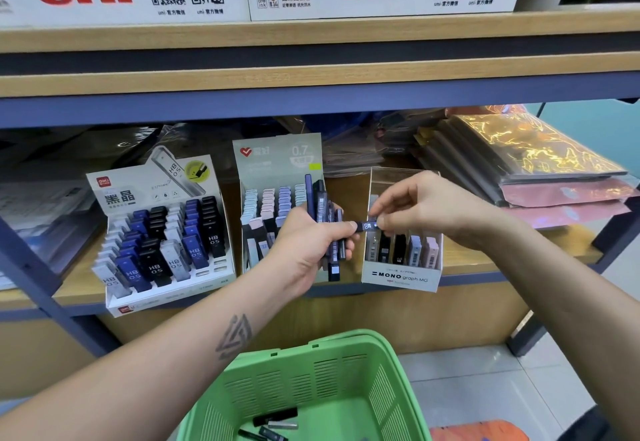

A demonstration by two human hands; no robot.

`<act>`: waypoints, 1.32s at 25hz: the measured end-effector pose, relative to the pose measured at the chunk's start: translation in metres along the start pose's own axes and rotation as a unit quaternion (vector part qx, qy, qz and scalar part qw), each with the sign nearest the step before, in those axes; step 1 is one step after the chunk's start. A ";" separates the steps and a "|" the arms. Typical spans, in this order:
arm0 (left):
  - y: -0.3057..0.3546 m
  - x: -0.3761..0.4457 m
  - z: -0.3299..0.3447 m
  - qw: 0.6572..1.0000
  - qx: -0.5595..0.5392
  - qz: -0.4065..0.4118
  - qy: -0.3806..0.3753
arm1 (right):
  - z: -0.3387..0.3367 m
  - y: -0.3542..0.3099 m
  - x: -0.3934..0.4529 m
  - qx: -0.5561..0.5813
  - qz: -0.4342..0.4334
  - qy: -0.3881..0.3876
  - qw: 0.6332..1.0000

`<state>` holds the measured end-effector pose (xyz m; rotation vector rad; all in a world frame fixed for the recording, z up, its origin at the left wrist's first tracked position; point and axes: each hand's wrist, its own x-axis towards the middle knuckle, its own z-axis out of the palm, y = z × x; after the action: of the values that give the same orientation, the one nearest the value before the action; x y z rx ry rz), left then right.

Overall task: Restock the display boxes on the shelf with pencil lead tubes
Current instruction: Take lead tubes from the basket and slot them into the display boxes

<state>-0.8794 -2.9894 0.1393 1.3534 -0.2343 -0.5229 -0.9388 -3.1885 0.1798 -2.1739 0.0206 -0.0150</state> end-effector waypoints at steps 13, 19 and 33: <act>-0.006 -0.001 0.013 0.999 -0.016 -0.006 -0.029 | -0.025 0.003 -0.010 -0.076 -0.013 0.238 0.968; -0.011 -0.001 0.012 0.999 0.000 -0.015 -0.028 | -0.020 0.023 0.006 -0.228 -0.031 0.263 0.937; -0.016 -0.001 0.011 0.999 0.010 -0.020 -0.041 | 0.004 0.054 0.036 -0.394 -0.018 0.237 0.888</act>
<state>-0.8890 -3.0005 0.1268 1.3602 -0.2798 -0.6116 -0.9029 -3.2160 0.1332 -2.9264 0.3158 -0.6645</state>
